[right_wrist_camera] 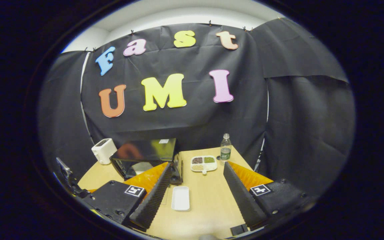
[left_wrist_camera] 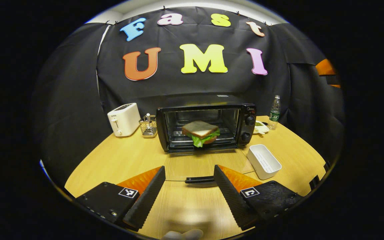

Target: Open the electric oven with the left hand, put the food in, and close the electric oven.

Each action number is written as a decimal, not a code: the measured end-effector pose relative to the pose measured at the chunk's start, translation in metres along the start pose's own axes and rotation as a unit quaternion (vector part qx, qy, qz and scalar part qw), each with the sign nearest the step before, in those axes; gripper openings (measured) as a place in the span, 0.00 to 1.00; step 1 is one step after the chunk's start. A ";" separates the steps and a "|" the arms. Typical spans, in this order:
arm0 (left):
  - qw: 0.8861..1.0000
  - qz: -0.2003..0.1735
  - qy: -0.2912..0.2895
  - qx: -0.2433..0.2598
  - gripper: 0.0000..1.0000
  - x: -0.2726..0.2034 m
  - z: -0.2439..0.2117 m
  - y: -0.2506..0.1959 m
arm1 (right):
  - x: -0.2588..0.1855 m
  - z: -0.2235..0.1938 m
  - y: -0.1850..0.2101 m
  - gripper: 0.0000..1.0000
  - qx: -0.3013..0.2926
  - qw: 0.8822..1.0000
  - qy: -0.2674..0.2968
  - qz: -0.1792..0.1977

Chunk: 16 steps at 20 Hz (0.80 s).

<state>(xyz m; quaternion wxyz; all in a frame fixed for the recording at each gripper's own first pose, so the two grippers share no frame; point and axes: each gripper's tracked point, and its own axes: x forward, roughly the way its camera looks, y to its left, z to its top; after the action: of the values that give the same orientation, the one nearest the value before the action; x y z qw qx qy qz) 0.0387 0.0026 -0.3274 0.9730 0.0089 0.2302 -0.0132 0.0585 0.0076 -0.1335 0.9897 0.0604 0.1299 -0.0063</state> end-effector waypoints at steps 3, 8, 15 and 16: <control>1.000 -0.008 0.027 -0.011 0.96 0.017 -0.024 -0.016 | -0.015 -0.004 -0.025 0.89 -0.003 1.000 0.004 -0.019; 0.998 -0.015 0.068 -0.013 0.96 0.037 -0.064 -0.032 | -0.031 -0.028 -0.056 1.00 0.008 0.999 0.031 -0.043; 0.996 -0.007 0.088 -0.012 0.96 0.061 -0.087 -0.044 | -0.041 -0.051 -0.084 1.00 0.013 0.996 0.061 -0.070; 0.996 -0.005 0.087 -0.015 0.96 0.065 -0.087 -0.045 | -0.040 -0.051 -0.087 1.00 0.013 0.995 0.063 -0.072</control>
<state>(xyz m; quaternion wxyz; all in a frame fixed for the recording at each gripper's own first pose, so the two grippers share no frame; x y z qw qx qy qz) 0.0565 -0.0415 -0.4348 0.9492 -0.0058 0.3144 -0.0140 0.0039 -0.0727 -0.1822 0.9756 0.0645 0.1959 -0.0754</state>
